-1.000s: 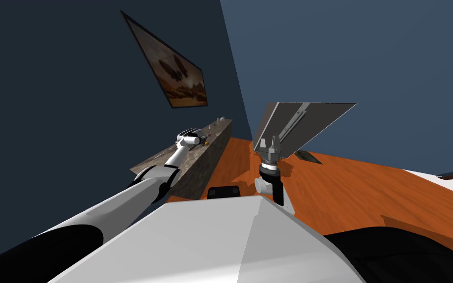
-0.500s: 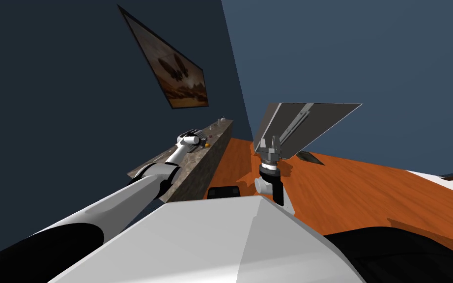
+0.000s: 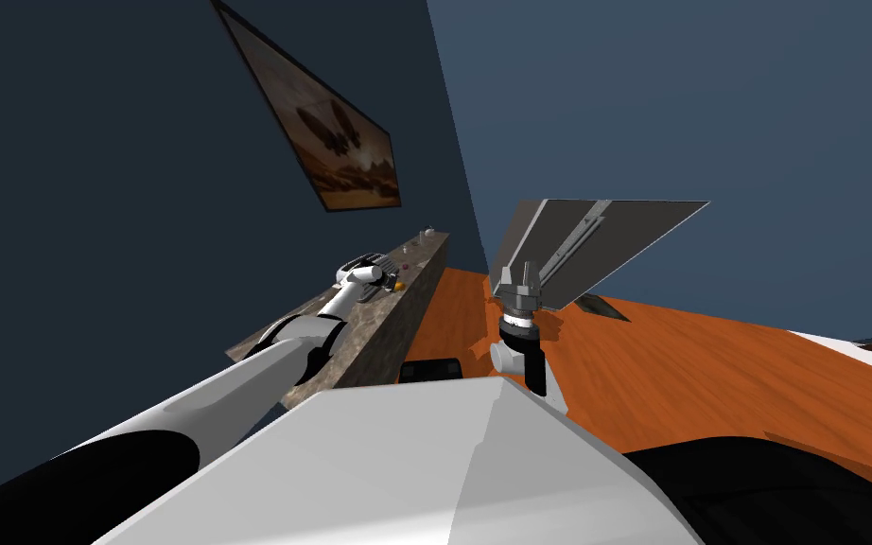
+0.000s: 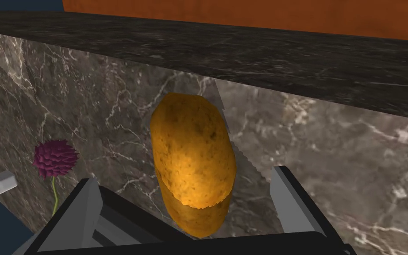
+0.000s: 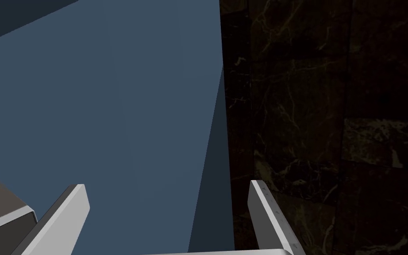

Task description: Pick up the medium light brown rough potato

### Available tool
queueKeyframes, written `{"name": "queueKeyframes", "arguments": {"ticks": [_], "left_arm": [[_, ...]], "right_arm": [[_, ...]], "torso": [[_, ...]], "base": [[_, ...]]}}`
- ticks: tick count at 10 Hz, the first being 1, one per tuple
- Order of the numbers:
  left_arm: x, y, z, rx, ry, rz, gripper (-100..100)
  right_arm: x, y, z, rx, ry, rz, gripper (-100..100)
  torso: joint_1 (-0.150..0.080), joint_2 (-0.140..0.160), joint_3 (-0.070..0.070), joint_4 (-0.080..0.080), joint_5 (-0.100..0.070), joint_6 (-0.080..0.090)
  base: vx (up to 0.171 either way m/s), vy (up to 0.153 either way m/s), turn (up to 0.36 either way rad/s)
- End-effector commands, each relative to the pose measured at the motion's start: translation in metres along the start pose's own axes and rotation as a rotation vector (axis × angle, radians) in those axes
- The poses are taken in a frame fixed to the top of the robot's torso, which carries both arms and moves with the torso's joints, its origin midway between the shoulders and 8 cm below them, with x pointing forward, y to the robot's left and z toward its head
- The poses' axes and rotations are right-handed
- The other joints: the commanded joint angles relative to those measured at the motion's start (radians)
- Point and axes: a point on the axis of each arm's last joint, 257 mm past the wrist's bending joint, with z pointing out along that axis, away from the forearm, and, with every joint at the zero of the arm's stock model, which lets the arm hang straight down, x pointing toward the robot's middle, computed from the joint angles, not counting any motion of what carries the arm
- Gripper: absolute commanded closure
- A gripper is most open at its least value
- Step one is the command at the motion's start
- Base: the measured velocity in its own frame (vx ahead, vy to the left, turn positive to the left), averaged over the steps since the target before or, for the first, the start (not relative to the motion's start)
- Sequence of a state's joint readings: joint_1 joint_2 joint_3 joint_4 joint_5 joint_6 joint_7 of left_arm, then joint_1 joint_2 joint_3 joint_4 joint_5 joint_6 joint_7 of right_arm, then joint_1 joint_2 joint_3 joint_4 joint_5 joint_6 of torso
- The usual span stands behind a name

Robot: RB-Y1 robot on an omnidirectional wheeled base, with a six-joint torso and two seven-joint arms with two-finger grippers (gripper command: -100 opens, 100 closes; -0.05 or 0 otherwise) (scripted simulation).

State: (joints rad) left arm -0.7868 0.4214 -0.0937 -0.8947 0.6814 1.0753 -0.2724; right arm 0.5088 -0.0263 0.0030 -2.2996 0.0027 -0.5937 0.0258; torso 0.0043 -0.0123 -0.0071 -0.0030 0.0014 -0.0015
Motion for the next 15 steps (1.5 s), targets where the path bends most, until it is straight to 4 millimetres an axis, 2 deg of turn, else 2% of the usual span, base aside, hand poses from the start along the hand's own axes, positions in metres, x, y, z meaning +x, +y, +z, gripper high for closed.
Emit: {"name": "queueKeyframes", "arguments": {"ticks": [1,2,3,4,6,7,9,10,11,15], "left_arm": [[0.004,0.011,0.007,-0.026,0.013,-0.015,-100],[0.003,0.005,0.004,-0.016,0.008,-0.009,-100],[0.003,0.006,0.004,-0.018,0.009,-0.010,0],[-0.012,0.010,0.004,-0.015,-0.005,-0.028,-100],[-0.041,0.018,0.004,-0.011,-0.032,-0.064,-100],[-0.041,0.018,0.004,-0.011,-0.032,-0.064,-100],[-0.062,0.026,0.002,-0.007,-0.053,-0.092,-100],[-0.055,0.024,0.003,-0.010,-0.045,-0.084,-100],[-0.057,0.024,0.003,-0.008,-0.047,-0.084,100],[-0.057,0.024,0.003,-0.008,-0.047,-0.084,100]], "right_arm": [[0.000,0.000,0.000,0.000,0.000,0.000,0],[0.000,0.000,0.000,0.000,0.000,0.000,0],[0.000,0.000,0.000,0.000,0.000,0.000,0],[0.000,0.000,0.000,0.000,0.000,0.000,0],[0.000,0.000,0.000,0.000,0.000,0.000,0],[0.000,0.000,0.000,0.000,0.000,0.000,0],[0.000,0.000,0.000,0.000,0.000,0.000,0],[0.000,0.000,0.000,0.000,0.000,0.000,0],[0.000,0.000,0.000,0.000,0.000,0.000,0],[0.000,0.000,0.000,0.000,0.000,0.000,0]], "torso": [[0.000,0.000,0.000,0.000,0.000,0.000],[-0.002,0.002,0.001,0.001,0.000,0.000],[-0.003,0.006,0.003,0.001,-0.001,0.000],[-0.003,0.009,0.005,0.002,-0.001,0.000],[-0.004,0.012,0.007,0.003,-0.001,0.001],[-0.004,0.014,0.008,0.003,-0.001,0.001],[-0.003,0.013,0.008,0.003,-0.001,0.000],[-0.004,0.013,0.008,0.003,-0.001,0.001],[-0.003,0.012,0.007,0.003,-0.001,0.000],[-0.003,0.011,0.007,0.003,-0.001,0.000]], "base": [[0.104,-0.002,-0.024],[0.045,-0.005,-0.005],[0.010,0.000,0.001],[-0.008,-0.010,-0.153],[-0.039,-0.013,-0.246],[-0.032,-0.015,-0.085],[-0.022,-0.015,-0.141],[-0.011,-0.004,-0.047],[-0.005,-0.001,0.018],[0.000,0.000,0.000]]}}
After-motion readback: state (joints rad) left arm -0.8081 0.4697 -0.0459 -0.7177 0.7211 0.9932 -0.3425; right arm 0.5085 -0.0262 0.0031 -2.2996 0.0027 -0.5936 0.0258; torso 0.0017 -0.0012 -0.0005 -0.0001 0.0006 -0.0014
